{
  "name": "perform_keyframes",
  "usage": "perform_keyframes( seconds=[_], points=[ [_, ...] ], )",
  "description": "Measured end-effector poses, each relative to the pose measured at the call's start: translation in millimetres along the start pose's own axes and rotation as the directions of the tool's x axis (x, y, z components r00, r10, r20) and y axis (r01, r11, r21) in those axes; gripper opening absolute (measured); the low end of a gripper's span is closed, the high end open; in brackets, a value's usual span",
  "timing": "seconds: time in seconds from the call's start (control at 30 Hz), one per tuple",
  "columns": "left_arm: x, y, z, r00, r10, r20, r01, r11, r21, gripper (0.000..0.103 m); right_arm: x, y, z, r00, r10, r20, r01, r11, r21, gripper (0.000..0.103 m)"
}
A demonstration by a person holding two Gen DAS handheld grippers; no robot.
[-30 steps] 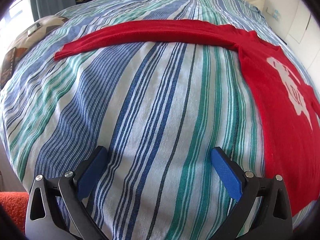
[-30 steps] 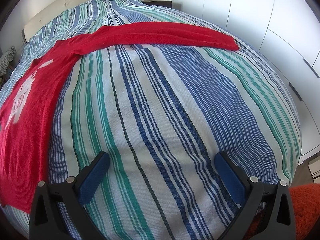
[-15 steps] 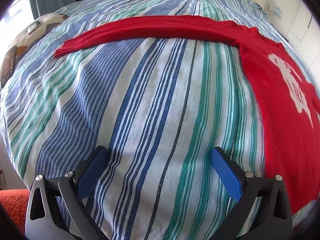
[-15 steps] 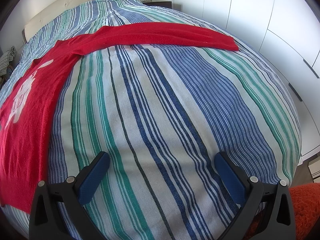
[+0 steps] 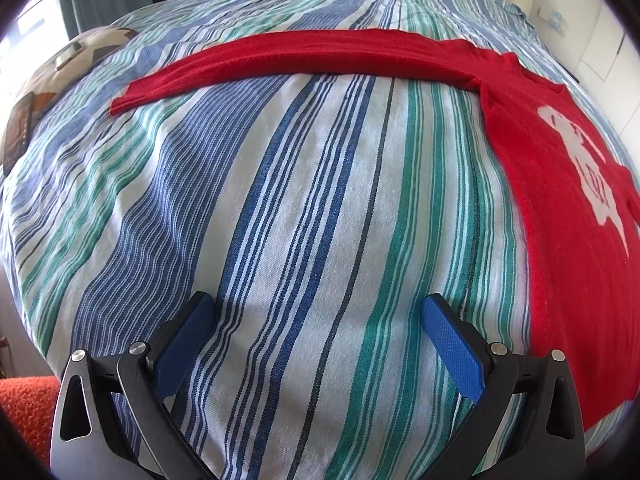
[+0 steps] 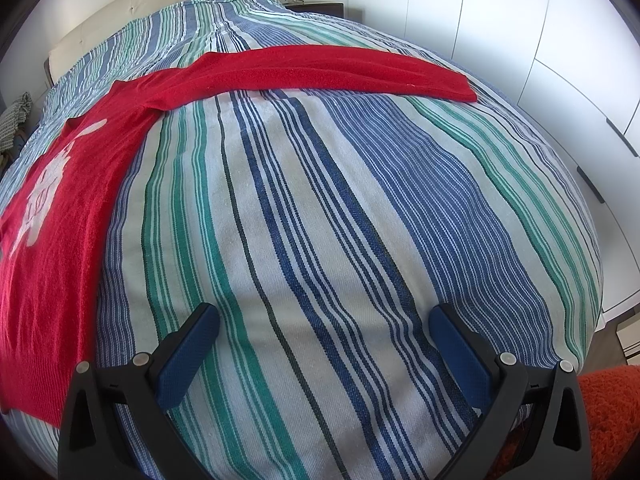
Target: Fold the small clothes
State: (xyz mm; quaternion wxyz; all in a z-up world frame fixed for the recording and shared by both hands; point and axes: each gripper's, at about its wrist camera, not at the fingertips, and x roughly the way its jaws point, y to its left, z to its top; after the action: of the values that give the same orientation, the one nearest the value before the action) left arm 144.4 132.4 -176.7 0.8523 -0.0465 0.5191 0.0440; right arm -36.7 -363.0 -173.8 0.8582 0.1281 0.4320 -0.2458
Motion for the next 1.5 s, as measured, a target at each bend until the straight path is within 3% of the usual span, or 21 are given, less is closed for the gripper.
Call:
perform_keyframes(
  seconds=[0.37, 0.47, 0.57, 0.63, 0.7, 0.77, 0.8, 0.87, 1.0, 1.1, 1.13, 1.17, 1.23, 1.27, 1.3, 1.37, 1.43, 1.5],
  points=[
    [-4.4, 5.4, 2.0, 1.0, -0.026, -0.003, 0.026, 0.999, -0.035, 0.103, -2.2, 0.1, 3.1, 1.0, 0.008, 0.0, -0.008, 1.0, 0.002, 0.103],
    [-18.9, 14.8, 4.1, 0.995, -0.094, 0.04, 0.098, 0.99, -0.103, 0.102, -13.5, -11.8, 12.3, 0.996, 0.093, 0.004, -0.093, 0.994, 0.059, 0.103],
    [-34.9, 21.6, 4.3, 0.988, -0.123, 0.097, 0.135, 0.982, -0.134, 0.102, -32.9, -39.3, 33.7, 0.95, 0.292, 0.111, -0.307, 0.938, 0.163, 0.103],
    [-41.3, 25.0, 4.7, 0.986, -0.113, 0.119, 0.13, 0.98, -0.148, 0.102, -40.2, -66.8, 60.2, 0.913, 0.357, 0.196, -0.397, 0.889, 0.227, 0.103],
    [-45.1, 26.6, 5.8, 0.984, -0.111, 0.137, 0.133, 0.977, -0.165, 0.102, -32.7, -99.8, 87.7, 0.88, 0.406, 0.247, -0.47, 0.82, 0.327, 0.103],
    [-48.9, 28.3, 6.0, 0.983, -0.106, 0.151, 0.133, 0.975, -0.179, 0.102, -6.8, -134.5, 109.6, 0.849, 0.459, 0.263, -0.528, 0.713, 0.462, 0.101],
    [-50.3, 27.8, 5.7, 0.983, -0.104, 0.153, 0.132, 0.974, -0.183, 0.102, 9.8, -148.0, 116.9, 0.845, 0.473, 0.251, -0.53, 0.672, 0.518, 0.098],
    [-51.1, 26.1, 4.4, 0.983, -0.106, 0.147, 0.132, 0.974, -0.184, 0.102, 35.9, -163.0, 125.1, 0.851, 0.48, 0.213, -0.503, 0.63, 0.591, 0.088],
    [-45.6, 21.8, -0.5, 0.988, -0.099, 0.118, 0.118, 0.978, -0.171, 0.102, 75.0, -182.5, 148.8, 0.849, 0.473, 0.236, -0.5, 0.575, 0.648, 0.078],
    [-40.0, 16.7, -2.0, 0.992, -0.073, 0.101, 0.088, 0.985, -0.146, 0.102, 92.4, -182.2, 169.5, 0.863, 0.447, 0.237, -0.481, 0.583, 0.655, 0.06],
    [-37.5, 15.8, -2.2, 0.993, -0.065, 0.094, 0.078, 0.987, -0.142, 0.102, 99.0, -181.2, 173.0, 0.872, 0.437, 0.22, -0.462, 0.59, 0.662, 0.047],
    [-34.2, 15.6, -2.4, 0.995, -0.06, 0.082, 0.071, 0.987, -0.144, 0.102, 106.0, -181.3, 176.6, 0.884, 0.423, 0.198, -0.437, 0.597, 0.673, 0.026],
    [-29.8, 17.6, -2.7, 0.996, -0.062, 0.066, 0.072, 0.984, -0.163, 0.102, 117.1, -183.1, 184.9, 0.911, 0.384, 0.15, -0.373, 0.614, 0.695, 0.004],
    [-29.7, 19.0, -3.2, 0.996, -0.065, 0.066, 0.076, 0.982, -0.172, 0.102, 114.6, -182.4, 194.3, 0.919, 0.363, 0.154, -0.364, 0.631, 0.685, 0.004],
    [-30.6, 20.2, -3.6, 0.995, -0.069, 0.07, 0.081, 0.981, -0.179, 0.102, 105.1, -176.5, 207.3, 0.932, 0.324, 0.162, -0.349, 0.68, 0.645, 0.004],
    [-32.9, 21.7, -4.5, 0.994, -0.077, 0.078, 0.09, 0.979, -0.183, 0.102, 81.1, -156.0, 233.9, 0.935, 0.298, 0.194, -0.355, 0.762, 0.542, 0.004],
    [-31.8, 21.5, -4.5, 0.994, -0.082, 0.075, 0.094, 0.979, -0.18, 0.102, 48.0, -119.6, 272.3, 0.91, 0.332, 0.25, -0.41, 0.819, 0.401, 0.004],
    [-29.6, 20.2, -3.4, 0.994, -0.087, 0.07, 0.098, 0.979, -0.177, 0.102, 21.3, -80.9, 301.5, 0.871, 0.4, 0.286, -0.476, 0.832, 0.287, 0.004]
  ],
)
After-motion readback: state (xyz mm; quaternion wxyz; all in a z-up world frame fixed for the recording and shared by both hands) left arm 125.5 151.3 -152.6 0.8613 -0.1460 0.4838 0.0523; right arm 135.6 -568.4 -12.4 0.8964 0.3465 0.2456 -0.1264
